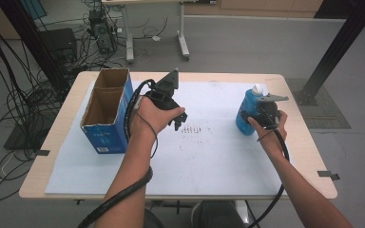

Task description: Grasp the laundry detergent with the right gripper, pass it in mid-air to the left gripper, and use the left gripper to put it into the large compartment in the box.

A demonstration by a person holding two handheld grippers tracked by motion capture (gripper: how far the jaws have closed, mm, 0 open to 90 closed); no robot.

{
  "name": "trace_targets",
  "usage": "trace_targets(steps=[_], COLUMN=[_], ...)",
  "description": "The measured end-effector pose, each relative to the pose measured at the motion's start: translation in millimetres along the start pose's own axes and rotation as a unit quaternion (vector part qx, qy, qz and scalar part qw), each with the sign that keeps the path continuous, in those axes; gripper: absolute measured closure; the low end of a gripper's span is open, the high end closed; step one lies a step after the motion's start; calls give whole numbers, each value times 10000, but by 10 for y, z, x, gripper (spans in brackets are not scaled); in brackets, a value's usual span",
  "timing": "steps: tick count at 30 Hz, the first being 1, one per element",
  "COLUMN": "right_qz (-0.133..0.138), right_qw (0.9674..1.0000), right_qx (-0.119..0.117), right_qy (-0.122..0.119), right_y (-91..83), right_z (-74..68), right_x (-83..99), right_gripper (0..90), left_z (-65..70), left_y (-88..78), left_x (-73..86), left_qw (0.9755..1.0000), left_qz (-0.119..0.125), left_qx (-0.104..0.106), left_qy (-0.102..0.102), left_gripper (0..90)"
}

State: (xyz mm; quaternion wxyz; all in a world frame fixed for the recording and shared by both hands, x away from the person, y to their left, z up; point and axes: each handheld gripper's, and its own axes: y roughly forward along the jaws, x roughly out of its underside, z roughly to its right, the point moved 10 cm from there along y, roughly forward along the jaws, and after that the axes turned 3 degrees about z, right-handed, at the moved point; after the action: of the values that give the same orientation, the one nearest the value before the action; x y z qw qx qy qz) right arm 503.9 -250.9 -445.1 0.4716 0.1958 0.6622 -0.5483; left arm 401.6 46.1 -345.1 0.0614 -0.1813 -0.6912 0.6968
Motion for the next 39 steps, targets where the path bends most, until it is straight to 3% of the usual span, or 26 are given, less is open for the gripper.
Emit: trace_targets(steps=[39], right_qz=[11], right_qw=[9999], right_qx=[-81], right_qy=[85], right_y=[-4], right_z=[4], right_x=[0], right_gripper=[437], left_z=[-11], left_y=[-56], left_x=[16], left_qw=[10000], left_qz=[32], left_qx=[-36], left_qy=[4], left_gripper=[69])
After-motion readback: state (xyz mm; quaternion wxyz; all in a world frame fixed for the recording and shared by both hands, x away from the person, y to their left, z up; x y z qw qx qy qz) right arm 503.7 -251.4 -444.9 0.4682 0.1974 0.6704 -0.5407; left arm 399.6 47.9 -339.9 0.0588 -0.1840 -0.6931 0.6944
